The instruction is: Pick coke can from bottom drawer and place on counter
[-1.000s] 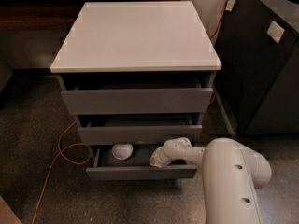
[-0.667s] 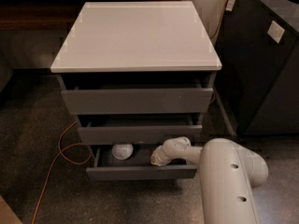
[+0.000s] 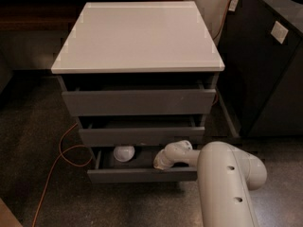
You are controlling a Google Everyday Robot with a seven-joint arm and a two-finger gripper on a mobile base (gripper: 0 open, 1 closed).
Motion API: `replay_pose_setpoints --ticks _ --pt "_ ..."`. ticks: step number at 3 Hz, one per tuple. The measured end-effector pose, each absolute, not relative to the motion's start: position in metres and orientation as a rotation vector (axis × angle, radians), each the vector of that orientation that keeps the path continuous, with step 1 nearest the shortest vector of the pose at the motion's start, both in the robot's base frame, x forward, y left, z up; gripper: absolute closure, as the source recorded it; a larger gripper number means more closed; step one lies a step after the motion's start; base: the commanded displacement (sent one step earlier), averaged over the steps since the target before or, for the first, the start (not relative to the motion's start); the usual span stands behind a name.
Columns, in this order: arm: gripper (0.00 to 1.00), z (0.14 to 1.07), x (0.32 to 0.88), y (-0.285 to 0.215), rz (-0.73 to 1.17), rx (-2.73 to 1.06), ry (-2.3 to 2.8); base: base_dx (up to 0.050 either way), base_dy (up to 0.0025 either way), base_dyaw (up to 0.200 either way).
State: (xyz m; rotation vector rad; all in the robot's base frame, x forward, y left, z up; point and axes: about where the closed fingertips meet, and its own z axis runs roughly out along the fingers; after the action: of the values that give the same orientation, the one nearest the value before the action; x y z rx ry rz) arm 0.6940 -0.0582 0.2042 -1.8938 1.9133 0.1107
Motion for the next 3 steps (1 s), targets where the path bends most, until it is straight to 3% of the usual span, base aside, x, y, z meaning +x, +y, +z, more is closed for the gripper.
replay_pose_setpoints --ticks 3 --pt "1.0 0.185 0.674 -0.055 0.202 -1.914 1.939 0.0 0.0 0.0"
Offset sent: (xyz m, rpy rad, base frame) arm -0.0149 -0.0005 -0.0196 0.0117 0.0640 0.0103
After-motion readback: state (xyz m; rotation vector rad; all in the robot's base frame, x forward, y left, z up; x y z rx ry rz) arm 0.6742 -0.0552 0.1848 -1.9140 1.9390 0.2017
